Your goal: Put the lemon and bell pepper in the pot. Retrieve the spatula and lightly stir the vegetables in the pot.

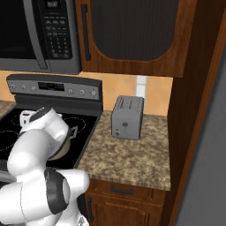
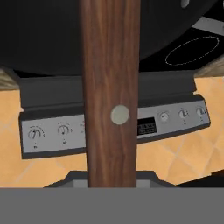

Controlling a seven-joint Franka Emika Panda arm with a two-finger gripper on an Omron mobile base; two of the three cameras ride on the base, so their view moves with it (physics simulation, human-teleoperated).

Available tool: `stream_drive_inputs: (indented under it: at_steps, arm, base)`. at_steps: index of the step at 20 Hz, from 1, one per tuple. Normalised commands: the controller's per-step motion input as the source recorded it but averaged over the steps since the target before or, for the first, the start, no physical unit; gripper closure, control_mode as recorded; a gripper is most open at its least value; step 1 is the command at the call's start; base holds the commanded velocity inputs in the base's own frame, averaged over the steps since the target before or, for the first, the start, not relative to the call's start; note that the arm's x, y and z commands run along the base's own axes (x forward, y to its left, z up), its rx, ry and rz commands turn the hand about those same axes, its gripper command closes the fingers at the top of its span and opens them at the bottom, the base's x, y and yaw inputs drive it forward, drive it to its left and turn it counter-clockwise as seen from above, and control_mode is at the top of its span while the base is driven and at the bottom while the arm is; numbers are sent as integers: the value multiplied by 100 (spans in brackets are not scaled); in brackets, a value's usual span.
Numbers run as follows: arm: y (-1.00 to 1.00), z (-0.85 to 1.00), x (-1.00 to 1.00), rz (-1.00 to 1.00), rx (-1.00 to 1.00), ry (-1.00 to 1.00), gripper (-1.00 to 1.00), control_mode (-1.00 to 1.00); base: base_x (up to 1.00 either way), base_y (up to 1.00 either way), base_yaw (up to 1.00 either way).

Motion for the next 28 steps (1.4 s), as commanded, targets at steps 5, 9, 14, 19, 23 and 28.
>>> stream_drive_inputs:
  at_steps: [5, 9, 14, 19, 23, 28]
  arm:
    - [0, -44, 0, 9, -15, 4, 100, -100]
    - [0, -36, 0, 14, -14, -18, 100, -100]
    - [4, -46, 11, 17, -1, -23, 100, -100]
    - [1, -70, 13, 15, 0, -10, 100, -100]
    - [0, -92, 11, 14, 0, -3, 100, -100]
    - [0, -54, 26, 17, 2, -21, 100, -100]
  base:
    - [0, 0, 0]
    - [0, 0, 0]
    - [0, 0, 0]
    - [0, 0, 0]
    - [0, 0, 0]
    - [0, 0, 0]
